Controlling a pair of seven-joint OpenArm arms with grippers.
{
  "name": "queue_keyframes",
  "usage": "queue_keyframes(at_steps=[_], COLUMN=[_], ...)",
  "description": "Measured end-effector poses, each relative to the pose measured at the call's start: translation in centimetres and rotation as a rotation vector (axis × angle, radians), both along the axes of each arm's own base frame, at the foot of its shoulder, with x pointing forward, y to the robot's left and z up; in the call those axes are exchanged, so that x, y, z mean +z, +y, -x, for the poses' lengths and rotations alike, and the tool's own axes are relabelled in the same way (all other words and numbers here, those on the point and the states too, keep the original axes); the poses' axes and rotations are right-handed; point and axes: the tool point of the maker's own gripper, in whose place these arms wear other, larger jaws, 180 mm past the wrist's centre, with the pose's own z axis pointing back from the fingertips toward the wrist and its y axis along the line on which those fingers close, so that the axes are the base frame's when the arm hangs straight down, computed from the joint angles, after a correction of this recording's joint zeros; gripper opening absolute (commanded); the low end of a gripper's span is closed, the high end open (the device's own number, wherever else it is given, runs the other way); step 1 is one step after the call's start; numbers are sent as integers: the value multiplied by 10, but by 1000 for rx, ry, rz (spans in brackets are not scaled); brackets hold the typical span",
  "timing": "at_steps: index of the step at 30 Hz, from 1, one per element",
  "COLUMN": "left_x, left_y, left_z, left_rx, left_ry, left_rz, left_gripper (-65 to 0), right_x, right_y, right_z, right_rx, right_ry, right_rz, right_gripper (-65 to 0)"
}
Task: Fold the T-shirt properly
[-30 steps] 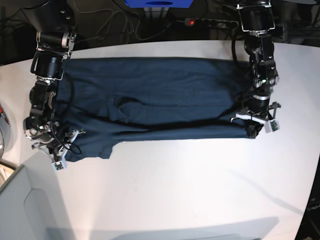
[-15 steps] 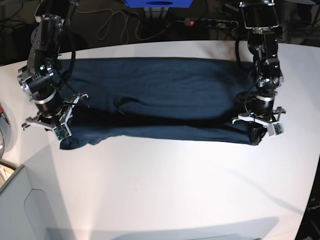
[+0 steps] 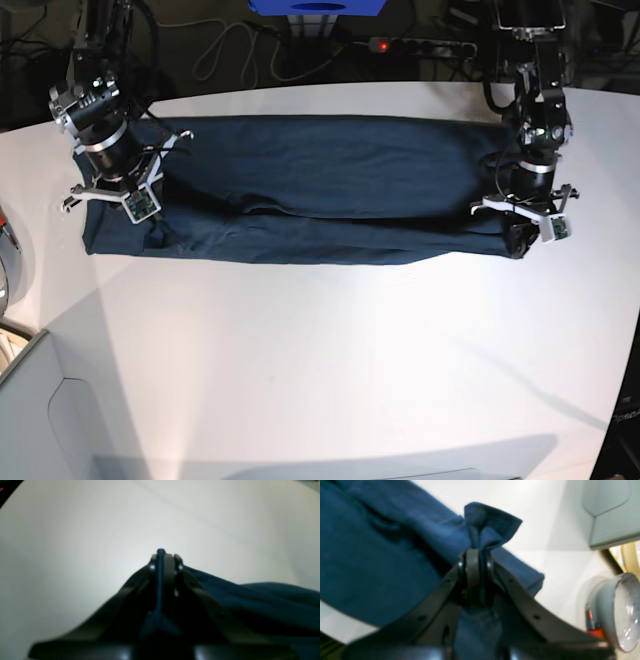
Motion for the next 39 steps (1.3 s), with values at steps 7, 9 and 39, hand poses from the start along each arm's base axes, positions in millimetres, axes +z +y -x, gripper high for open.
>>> queue_keyframes(at_steps=[7,9,39], left_x=[2,4,-21], left_y=[22,25,23], left_z=[9,10,52], left_rx=[53,62,54], left_ry=[3,-3,100], left_rz=[-16,-19,-27], left_gripper=[-650,-650,-650], right_x=[-4,-3,-22], right_y=[7,3,-5], right_z=[13,13,51], right_rx=[30,20,70], right_ry=[-8,-13,104], right_rz=[-33,-35,2], right_gripper=[-648,-648,-648])
